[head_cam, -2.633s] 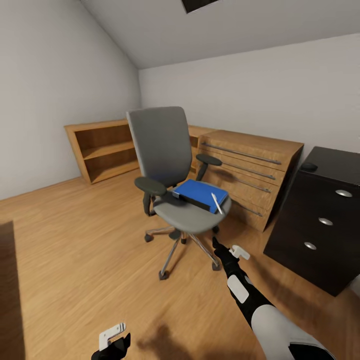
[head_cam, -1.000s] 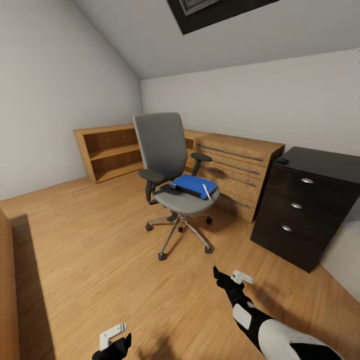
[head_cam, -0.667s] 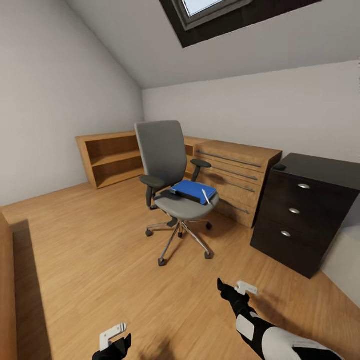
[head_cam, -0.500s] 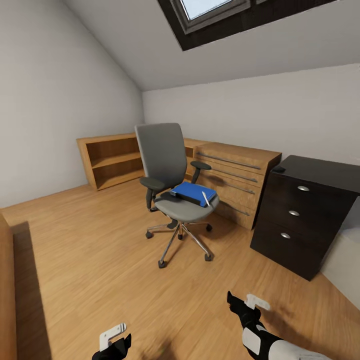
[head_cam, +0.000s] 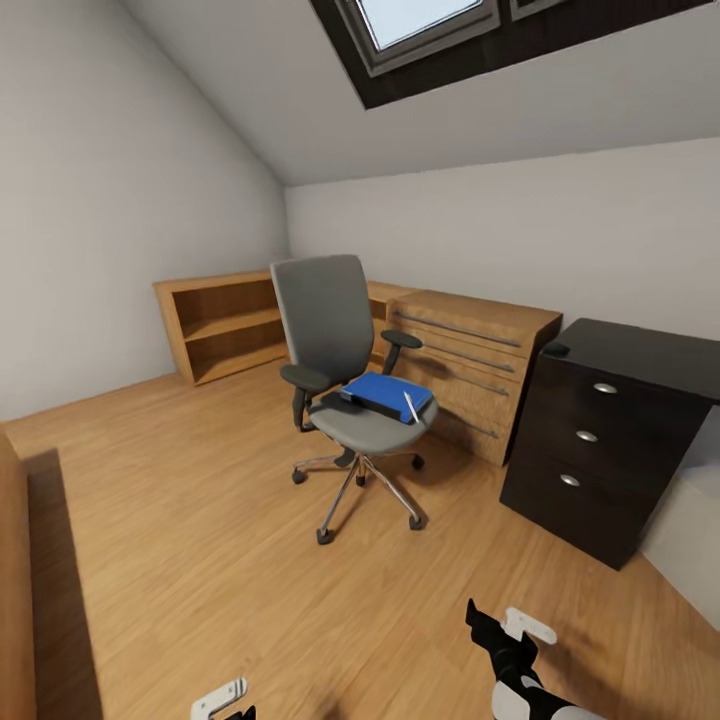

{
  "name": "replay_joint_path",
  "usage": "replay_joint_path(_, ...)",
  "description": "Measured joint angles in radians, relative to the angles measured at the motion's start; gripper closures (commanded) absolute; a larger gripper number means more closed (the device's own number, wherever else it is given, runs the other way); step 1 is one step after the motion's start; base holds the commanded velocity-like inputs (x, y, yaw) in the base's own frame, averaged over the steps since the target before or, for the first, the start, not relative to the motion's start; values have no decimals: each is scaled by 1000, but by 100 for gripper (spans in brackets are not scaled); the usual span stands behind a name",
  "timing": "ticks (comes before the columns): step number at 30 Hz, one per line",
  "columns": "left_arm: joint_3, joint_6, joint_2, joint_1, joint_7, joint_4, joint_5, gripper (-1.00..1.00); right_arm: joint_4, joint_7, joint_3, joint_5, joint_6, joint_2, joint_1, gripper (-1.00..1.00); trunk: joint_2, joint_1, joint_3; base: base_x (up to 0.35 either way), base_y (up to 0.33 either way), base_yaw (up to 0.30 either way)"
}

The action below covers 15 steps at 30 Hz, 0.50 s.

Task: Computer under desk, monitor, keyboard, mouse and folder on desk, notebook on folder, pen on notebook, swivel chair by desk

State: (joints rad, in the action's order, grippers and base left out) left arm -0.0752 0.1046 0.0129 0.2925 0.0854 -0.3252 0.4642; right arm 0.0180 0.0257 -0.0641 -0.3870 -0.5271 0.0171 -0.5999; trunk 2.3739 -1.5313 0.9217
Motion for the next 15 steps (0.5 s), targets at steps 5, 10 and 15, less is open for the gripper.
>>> replay_joint_path(5,-2,17,0,0,-1,27,-3,-100,0,-1,1,4,-3,2,1,-100,-35,19,-16,0,0,-46)
replay_joint_path(10,-5,55,3,0,-2,35,-7,-100,-1,-1,2,6,-4,2,1,-100,-70,38,-31,0,0,-191)
replay_joint_path(15,-7,69,11,0,-2,42,-8,-100,0,-2,4,7,-4,3,1,-100,-105,58,-47,0,0,-240)
